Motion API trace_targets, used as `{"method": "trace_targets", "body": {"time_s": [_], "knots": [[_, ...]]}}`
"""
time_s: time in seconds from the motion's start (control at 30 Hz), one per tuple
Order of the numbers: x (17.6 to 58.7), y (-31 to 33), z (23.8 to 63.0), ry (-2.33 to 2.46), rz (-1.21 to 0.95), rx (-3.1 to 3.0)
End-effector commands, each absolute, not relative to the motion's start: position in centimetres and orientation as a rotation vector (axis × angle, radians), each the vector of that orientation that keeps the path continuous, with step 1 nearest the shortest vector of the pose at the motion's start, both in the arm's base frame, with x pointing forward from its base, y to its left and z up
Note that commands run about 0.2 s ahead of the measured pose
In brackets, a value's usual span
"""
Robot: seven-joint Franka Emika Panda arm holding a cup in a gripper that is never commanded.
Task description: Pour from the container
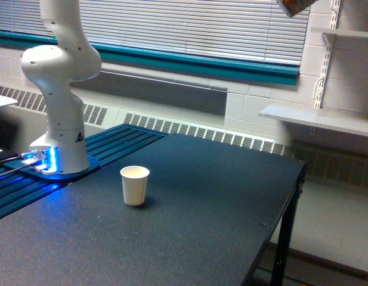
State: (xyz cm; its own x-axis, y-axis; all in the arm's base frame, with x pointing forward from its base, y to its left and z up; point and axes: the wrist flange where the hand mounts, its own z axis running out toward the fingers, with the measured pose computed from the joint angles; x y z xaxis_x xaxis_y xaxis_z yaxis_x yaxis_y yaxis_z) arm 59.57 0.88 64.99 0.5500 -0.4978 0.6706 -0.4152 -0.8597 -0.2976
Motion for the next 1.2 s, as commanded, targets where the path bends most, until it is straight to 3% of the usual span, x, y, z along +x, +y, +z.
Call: {"method": "trace_targets", "body": {"time_s": [0.03,0.63,0.73,1.2], "knots": [[59.6,1.9,64.9,0.758,-1.200,-2.693],[58.1,5.1,64.0,0.691,-1.183,-2.754],[57.4,2.7,64.3,0.701,-1.168,-2.778],[53.2,2.8,62.1,0.714,-1.154,-2.836]]}}
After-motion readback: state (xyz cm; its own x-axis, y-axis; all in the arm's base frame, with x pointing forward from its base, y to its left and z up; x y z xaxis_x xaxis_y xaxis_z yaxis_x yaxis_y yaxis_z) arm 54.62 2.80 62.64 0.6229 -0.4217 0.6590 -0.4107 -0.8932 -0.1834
